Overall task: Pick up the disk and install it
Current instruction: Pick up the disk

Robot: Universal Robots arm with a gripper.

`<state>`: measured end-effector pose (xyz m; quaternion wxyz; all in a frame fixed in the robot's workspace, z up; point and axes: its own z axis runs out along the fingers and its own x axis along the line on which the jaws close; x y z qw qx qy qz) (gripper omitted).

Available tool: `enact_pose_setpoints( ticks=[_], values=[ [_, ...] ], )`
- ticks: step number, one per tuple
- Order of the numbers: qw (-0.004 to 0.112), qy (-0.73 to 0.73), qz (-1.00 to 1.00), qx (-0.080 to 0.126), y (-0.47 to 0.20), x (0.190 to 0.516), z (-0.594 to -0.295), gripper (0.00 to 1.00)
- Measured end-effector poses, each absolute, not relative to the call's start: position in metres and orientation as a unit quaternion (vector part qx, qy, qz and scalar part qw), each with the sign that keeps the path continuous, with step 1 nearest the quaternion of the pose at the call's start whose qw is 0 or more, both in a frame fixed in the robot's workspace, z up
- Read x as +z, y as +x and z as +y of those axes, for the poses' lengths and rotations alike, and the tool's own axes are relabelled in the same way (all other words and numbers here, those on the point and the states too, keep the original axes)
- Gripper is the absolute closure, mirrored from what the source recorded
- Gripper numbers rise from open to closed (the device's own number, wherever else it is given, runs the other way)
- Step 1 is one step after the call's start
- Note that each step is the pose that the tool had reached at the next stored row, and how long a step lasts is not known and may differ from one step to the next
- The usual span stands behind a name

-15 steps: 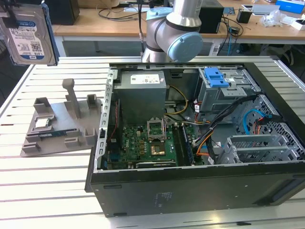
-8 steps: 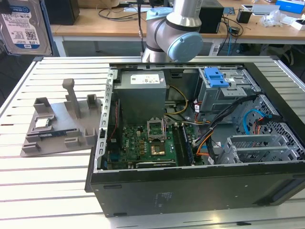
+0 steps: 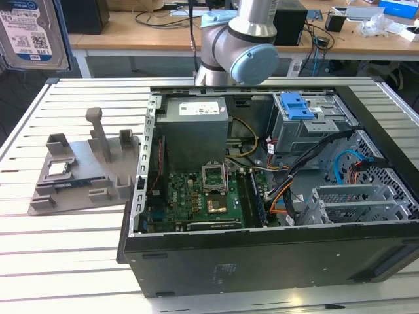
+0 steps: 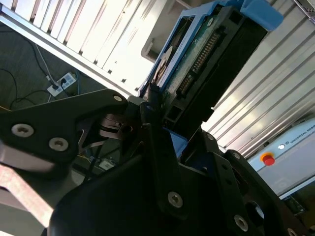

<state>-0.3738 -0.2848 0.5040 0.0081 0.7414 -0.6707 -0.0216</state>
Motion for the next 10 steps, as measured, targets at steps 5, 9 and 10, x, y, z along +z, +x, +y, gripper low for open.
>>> enact_pose_setpoints(
  ticks=[5,9,10],
  values=[
    [0.008,0.741,-0.671,-0.022,-0.3738,0.5074,-0.2848,0.63],
    [0.008,0.741,-0.671,-0.022,-0.3738,0.5143,-0.2848,0.63],
    [0.008,0.741,-0.671,-0.022,-0.3738,0.5147,-0.2848,0.63]
  ],
)
